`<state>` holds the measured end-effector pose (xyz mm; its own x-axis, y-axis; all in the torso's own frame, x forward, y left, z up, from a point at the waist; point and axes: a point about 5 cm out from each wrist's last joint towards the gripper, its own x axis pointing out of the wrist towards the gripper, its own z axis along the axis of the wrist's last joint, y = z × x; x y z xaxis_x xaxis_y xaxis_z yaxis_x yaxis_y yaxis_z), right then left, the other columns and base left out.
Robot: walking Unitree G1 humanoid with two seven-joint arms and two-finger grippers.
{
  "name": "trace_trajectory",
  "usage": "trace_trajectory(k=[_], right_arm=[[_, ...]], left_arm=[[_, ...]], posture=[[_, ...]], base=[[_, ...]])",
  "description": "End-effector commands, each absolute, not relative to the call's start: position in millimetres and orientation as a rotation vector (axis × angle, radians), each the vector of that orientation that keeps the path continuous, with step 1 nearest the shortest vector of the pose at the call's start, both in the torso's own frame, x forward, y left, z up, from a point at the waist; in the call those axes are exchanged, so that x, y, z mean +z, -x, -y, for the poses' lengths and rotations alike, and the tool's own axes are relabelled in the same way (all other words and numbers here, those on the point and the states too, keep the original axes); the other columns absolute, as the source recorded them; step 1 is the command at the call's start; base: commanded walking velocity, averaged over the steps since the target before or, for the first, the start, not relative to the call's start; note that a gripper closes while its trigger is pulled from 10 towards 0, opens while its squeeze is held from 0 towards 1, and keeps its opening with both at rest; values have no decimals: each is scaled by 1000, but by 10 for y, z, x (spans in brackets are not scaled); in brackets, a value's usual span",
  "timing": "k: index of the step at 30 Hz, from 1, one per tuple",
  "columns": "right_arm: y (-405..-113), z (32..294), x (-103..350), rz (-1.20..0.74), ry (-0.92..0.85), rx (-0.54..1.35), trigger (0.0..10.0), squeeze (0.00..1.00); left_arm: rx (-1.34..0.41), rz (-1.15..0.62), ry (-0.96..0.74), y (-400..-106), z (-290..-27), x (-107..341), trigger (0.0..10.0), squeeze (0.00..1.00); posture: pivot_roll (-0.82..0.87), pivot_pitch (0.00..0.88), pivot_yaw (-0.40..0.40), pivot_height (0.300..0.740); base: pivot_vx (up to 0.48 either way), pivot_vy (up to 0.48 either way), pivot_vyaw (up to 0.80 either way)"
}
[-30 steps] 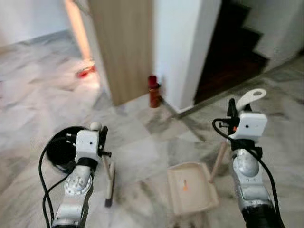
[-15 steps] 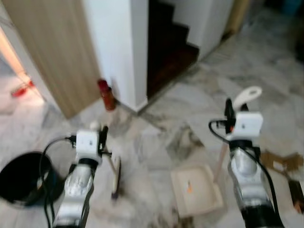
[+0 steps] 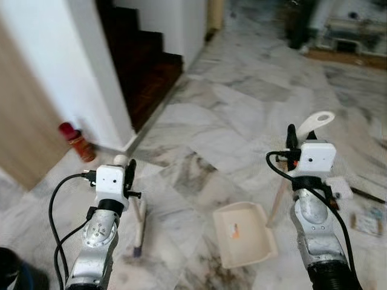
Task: Sweep floor
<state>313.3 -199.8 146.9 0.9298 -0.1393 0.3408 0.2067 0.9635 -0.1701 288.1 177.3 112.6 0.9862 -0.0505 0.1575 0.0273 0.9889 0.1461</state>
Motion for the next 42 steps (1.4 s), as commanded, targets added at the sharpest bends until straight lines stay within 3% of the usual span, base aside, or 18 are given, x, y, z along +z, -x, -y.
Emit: trace_trajectory(k=[1,20,32,42], right_arm=[[-3150,1943,1575,381,210,-160,10000,0],[-3155,1904,1577,385,209,-137,10000,0],[-3145,1874,1575,388,245,-120,10000,0],[-3143,1866,1578,392,235,-112,10000,0]], left_arm=[[-34,215,-144,-2894,-1808,1235,10000,0],[-36,220,-126,-2882,-1795,1228,10000,0],[-17,205,-115,-2898,-1816,1223,10000,0],[-8,200,-115,-2905,-1823,1218,10000,0]], posture=[[-20,76,63,740],[-14,56,54,740],[-15,66,54,740],[-15,71,54,740]], base=[[0,0,-800],[0,0,-770],[0,0,0],[178,0,400]])
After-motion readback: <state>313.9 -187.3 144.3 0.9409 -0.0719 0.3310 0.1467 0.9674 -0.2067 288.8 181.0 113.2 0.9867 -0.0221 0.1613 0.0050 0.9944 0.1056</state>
